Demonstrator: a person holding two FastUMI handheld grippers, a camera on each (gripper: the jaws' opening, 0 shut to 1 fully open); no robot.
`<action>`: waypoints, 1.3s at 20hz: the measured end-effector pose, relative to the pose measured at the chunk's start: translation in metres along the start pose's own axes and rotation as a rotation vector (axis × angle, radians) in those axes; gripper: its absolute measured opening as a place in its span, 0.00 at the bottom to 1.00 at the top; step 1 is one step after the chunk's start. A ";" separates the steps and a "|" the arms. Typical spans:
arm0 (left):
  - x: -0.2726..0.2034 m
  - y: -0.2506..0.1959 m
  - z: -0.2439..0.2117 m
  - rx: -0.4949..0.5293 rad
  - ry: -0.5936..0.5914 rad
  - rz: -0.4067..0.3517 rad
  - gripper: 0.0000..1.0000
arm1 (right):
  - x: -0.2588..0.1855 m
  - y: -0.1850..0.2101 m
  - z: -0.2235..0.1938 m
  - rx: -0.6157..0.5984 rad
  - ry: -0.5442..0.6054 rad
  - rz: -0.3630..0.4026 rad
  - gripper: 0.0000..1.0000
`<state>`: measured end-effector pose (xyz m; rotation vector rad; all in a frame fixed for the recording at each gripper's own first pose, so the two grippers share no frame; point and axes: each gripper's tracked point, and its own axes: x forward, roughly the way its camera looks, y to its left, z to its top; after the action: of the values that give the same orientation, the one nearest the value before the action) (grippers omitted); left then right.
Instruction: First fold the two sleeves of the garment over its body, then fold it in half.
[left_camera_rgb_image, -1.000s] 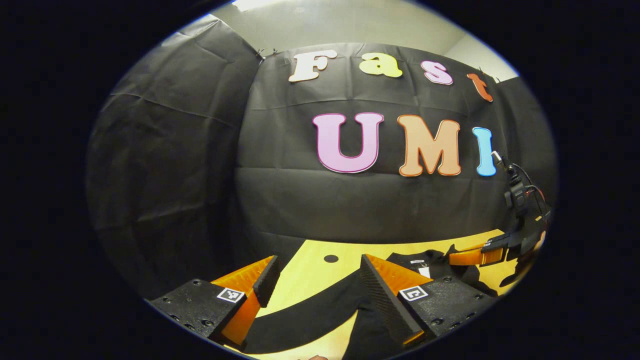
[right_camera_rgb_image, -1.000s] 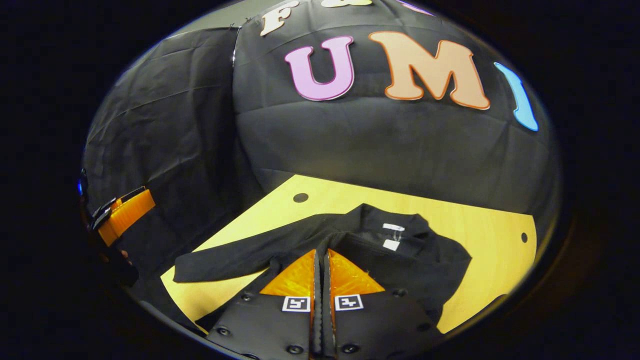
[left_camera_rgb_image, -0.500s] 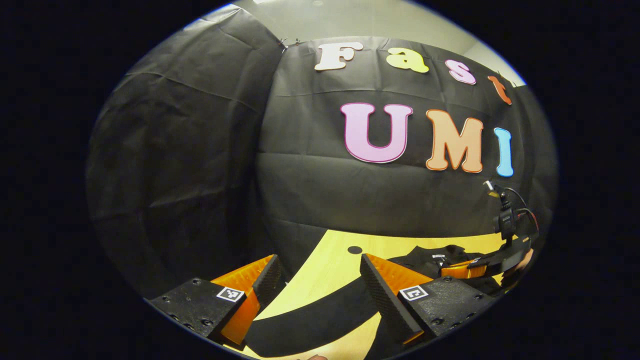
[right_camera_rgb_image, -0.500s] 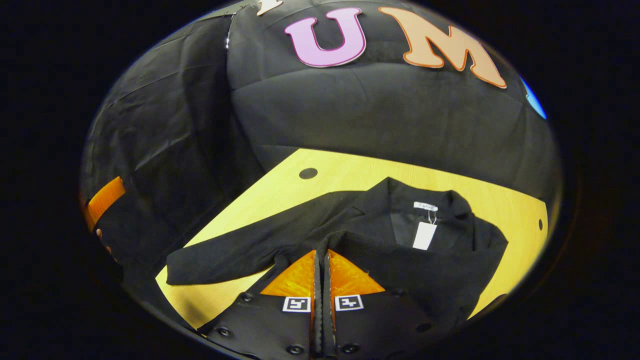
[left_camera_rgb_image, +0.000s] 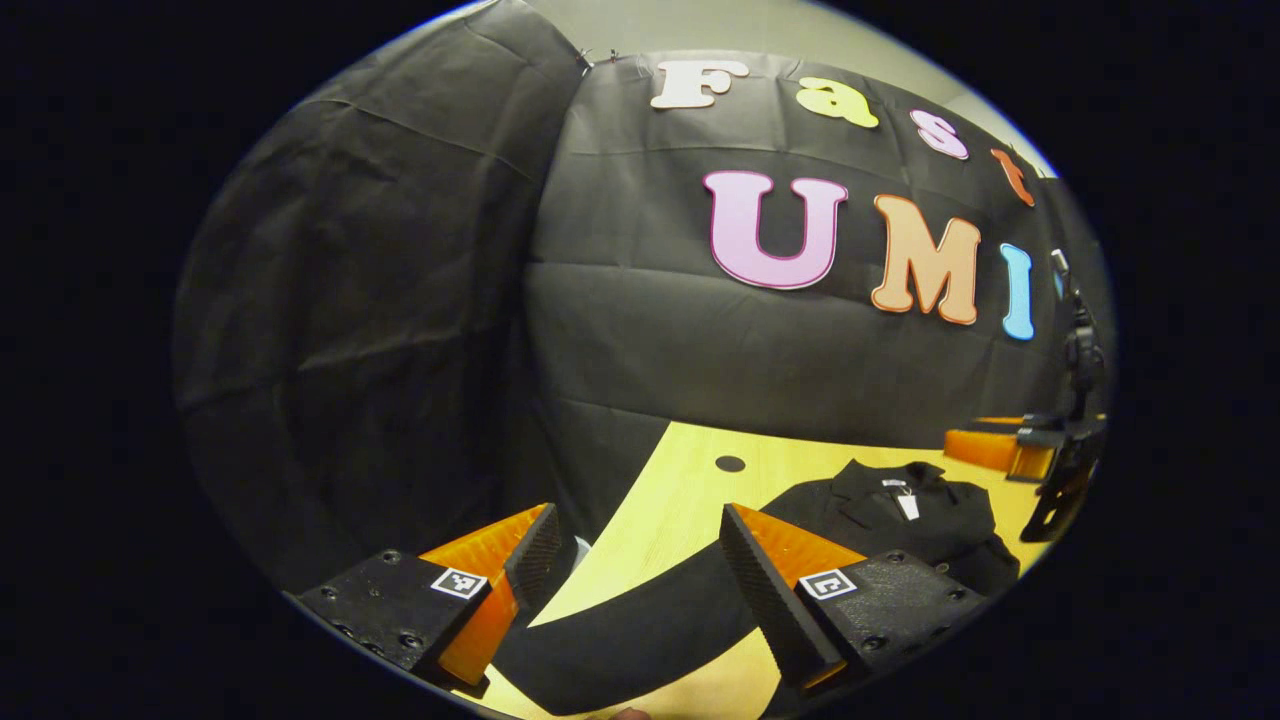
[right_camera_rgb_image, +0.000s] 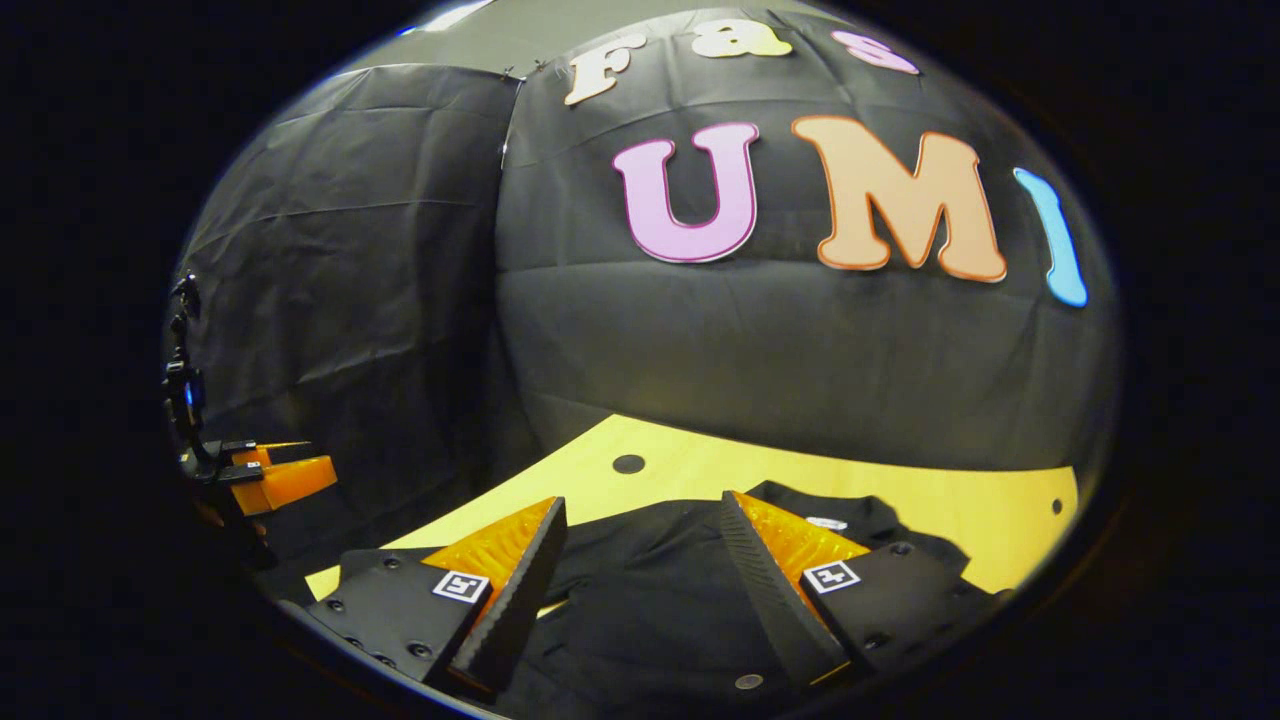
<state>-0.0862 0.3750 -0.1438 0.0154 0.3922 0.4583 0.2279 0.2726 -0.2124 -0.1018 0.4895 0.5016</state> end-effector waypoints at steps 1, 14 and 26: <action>0.003 0.003 -0.011 0.004 0.035 -0.002 0.97 | -0.009 -0.002 0.006 -0.010 -0.007 -0.011 0.98; 0.009 0.054 -0.130 -0.028 0.369 0.050 0.99 | -0.022 -0.016 0.012 -0.015 0.050 -0.099 0.94; 0.002 0.075 -0.198 -0.072 0.487 0.136 1.00 | -0.025 -0.020 0.003 -0.022 0.076 -0.103 0.98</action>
<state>-0.1900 0.4289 -0.3200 -0.1431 0.8561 0.6112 0.2202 0.2450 -0.1983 -0.1667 0.5503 0.4028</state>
